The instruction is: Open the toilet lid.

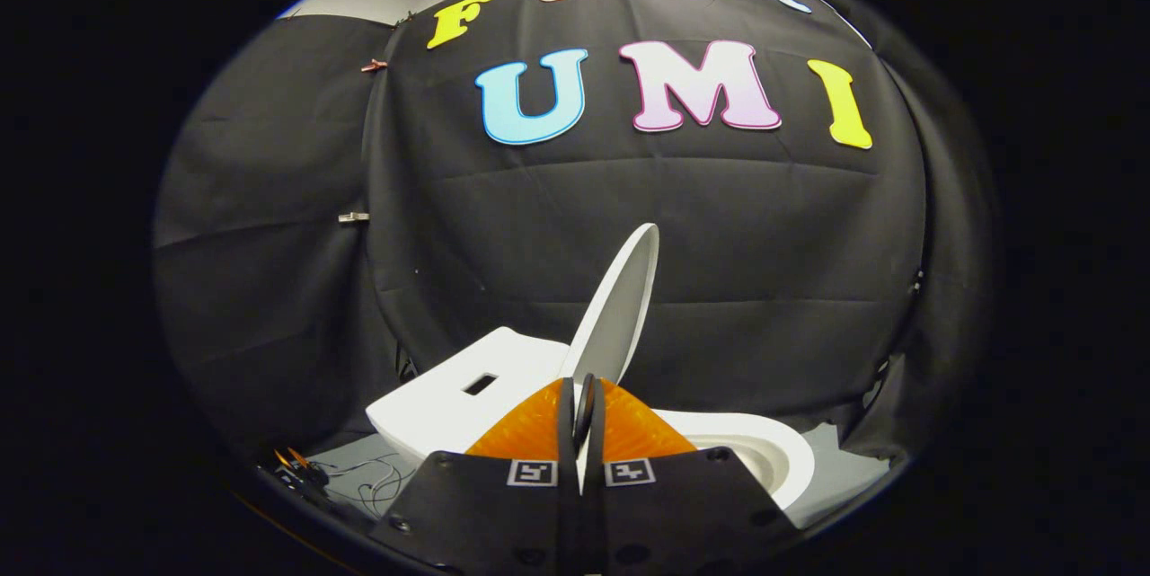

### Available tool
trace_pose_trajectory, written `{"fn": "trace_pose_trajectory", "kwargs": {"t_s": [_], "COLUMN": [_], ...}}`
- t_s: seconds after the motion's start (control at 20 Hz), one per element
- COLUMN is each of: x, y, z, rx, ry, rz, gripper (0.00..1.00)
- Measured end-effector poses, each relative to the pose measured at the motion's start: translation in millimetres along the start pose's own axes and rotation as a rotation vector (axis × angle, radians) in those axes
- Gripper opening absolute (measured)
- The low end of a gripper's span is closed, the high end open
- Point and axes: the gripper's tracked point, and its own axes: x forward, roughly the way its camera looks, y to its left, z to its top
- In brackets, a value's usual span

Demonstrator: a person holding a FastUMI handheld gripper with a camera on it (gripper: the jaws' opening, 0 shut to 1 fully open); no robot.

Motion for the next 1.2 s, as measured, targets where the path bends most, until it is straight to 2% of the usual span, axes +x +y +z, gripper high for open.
{"fn": "trace_pose_trajectory", "kwargs": {"t_s": [0.5,1.0,1.1,1.2], "x": [28.0,51.1,52.8,52.4], "y": [75.7,125.4,145.7,168.8], "z": [1.9,-3.1,-13.3,-27.9], "rx": [-0.125,-0.168,-0.152,-0.134], "ry": [0.02,0.04,0.068,0.118], "rz": [0.102,0.179,0.258,0.338], "gripper": [0.05,0.05,0.13,0.42]}}
